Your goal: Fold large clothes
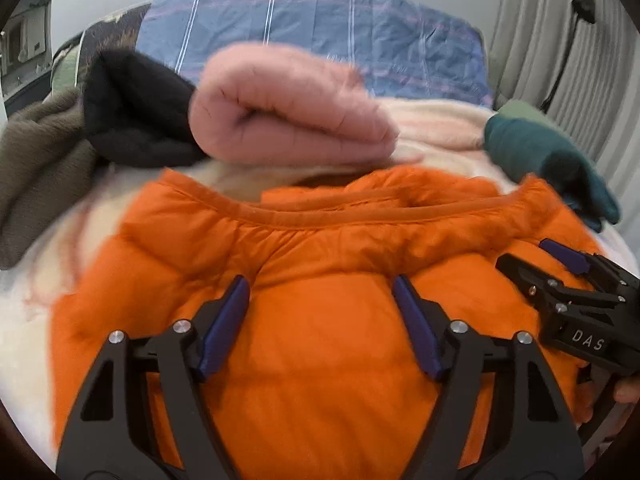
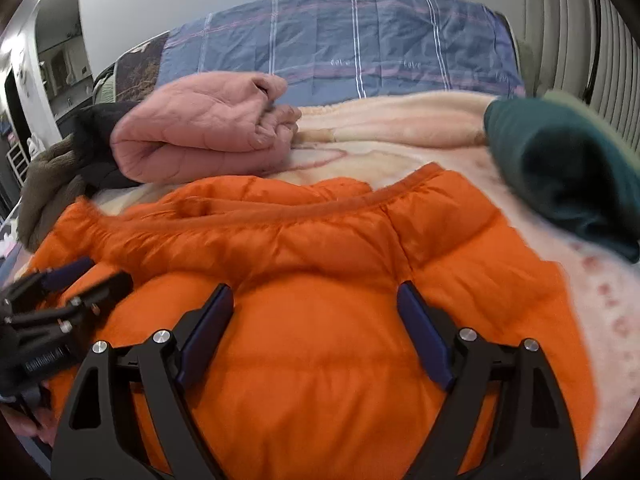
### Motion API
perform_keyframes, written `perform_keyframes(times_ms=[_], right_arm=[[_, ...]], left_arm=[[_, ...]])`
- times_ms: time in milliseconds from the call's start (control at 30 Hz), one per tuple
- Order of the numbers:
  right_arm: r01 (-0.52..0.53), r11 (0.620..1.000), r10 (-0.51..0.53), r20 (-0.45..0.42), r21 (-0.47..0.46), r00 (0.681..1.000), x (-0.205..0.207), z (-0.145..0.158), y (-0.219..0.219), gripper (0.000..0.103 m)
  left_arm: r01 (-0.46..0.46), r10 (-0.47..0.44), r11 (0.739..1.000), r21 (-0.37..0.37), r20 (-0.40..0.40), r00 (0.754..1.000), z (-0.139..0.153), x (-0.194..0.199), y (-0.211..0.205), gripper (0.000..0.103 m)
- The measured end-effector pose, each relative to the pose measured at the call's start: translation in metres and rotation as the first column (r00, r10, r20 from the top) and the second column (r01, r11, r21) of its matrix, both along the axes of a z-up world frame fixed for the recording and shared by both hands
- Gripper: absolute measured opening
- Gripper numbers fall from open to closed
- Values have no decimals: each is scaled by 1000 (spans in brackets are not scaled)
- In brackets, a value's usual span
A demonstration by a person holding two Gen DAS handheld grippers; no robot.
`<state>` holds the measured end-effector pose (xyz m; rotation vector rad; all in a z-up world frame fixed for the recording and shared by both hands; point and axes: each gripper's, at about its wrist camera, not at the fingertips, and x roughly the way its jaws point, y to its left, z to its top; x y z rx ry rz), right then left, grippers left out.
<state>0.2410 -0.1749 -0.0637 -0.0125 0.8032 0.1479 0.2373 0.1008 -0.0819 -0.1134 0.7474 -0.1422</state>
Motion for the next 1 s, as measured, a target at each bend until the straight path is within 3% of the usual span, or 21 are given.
perform_keyframes(times_ms=[67, 167, 267, 333, 467, 533, 600, 700, 767, 833, 867, 1000], right_arm=[[-18, 1000, 17, 25, 9, 1000, -21, 15, -1, 85], [-21, 1000, 21, 45, -8, 999, -49, 24, -5, 86], [7, 1000, -7, -30, 21, 1000, -49, -13, -12, 92], [12, 999, -12, 17, -32, 1000, -51, -35, -6, 92], [17, 997, -17, 2, -72, 1000, -49, -33, 0, 93], [6, 998, -5, 8, -64, 1000, -54, -26, -3, 92], [22, 999, -21, 20, -45, 1000, -71, -12, -6, 91], [-33, 999, 30, 68, 37, 997, -121, 7, -9, 91], [-50, 998, 51, 23, -22, 998, -141, -4, -3, 92], [-44, 997, 40, -59, -58, 997, -139, -35, -2, 95], [-44, 997, 40, -53, -68, 998, -138, -40, 0, 96], [-38, 996, 31, -91, -76, 995, -134, -29, 3, 96]], left_arm=[[33, -32, 999, -19, 53, 998, 20, -24, 5, 76], [62, -66, 997, 44, 84, 994, 30, -47, 4, 81], [76, -73, 994, 84, -39, 997, -8, -38, -2, 83], [67, -66, 993, 99, -10, 998, -28, -38, -6, 83], [56, -51, 985, 162, -32, 998, -28, -36, -13, 83], [56, -52, 988, 144, -33, 998, -21, -41, -9, 83], [45, -43, 996, 77, -28, 999, -6, -62, 0, 79], [96, -96, 995, 23, 8, 995, 8, -102, 4, 80], [102, -103, 993, 65, 7, 995, 3, -117, 0, 82], [101, -99, 987, 122, -25, 995, -19, -119, -5, 85], [106, -104, 984, 140, -22, 994, -29, -118, -7, 85], [78, -73, 987, 140, -39, 997, -19, -121, -7, 84]])
